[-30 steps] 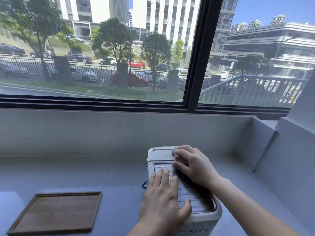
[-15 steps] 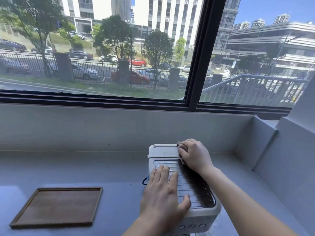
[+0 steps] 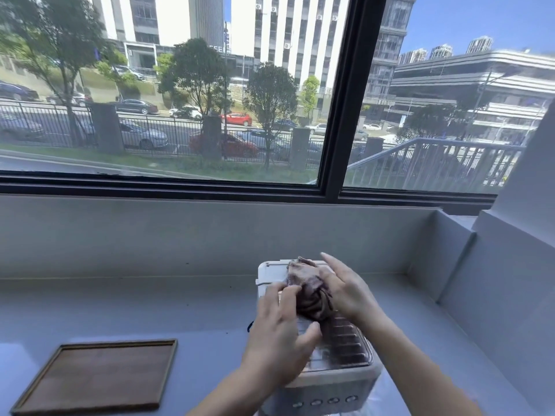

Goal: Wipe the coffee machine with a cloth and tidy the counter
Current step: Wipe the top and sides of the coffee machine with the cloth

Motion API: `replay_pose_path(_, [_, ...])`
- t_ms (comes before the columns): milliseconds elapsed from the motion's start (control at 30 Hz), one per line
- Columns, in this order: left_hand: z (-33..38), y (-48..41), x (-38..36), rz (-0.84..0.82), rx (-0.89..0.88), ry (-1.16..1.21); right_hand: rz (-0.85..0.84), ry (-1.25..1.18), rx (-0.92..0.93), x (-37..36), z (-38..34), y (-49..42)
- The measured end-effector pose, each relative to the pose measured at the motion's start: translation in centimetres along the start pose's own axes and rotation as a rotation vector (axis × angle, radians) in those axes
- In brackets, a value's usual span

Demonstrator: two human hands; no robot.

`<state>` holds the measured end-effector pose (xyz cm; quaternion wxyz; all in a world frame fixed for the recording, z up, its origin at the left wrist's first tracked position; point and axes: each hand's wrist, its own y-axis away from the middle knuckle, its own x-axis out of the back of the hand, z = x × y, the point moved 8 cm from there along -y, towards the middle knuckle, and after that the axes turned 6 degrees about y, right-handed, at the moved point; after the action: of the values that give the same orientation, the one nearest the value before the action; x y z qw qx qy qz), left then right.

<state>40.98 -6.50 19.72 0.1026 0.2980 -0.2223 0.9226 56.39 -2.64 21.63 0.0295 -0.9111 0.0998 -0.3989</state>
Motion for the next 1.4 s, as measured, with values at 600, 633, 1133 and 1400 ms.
replay_pose_path(600, [-0.9, -10.7, -3.8, -0.225, -0.303, -0.490, -0.029, 0.645, -0.026, -3.0, 3.2, 5.4])
replay_pose_path(633, [-0.7, -10.0, -4.0, -0.222, -0.372, -0.479, -0.024, 0.670, 0.006, -3.1, 2.9, 5.4])
replay_pose_path(1133, [-1.9, -10.1, -2.5, -0.129, -0.283, -0.437, 0.069, 0.559, 0.108, -2.7, 2.5, 5.7])
replay_pose_path(1400, [-2.4, -12.4, -2.0, -0.159, -0.087, -0.403, 0.093, 0.556, 0.095, -2.2, 2.4, 5.8])
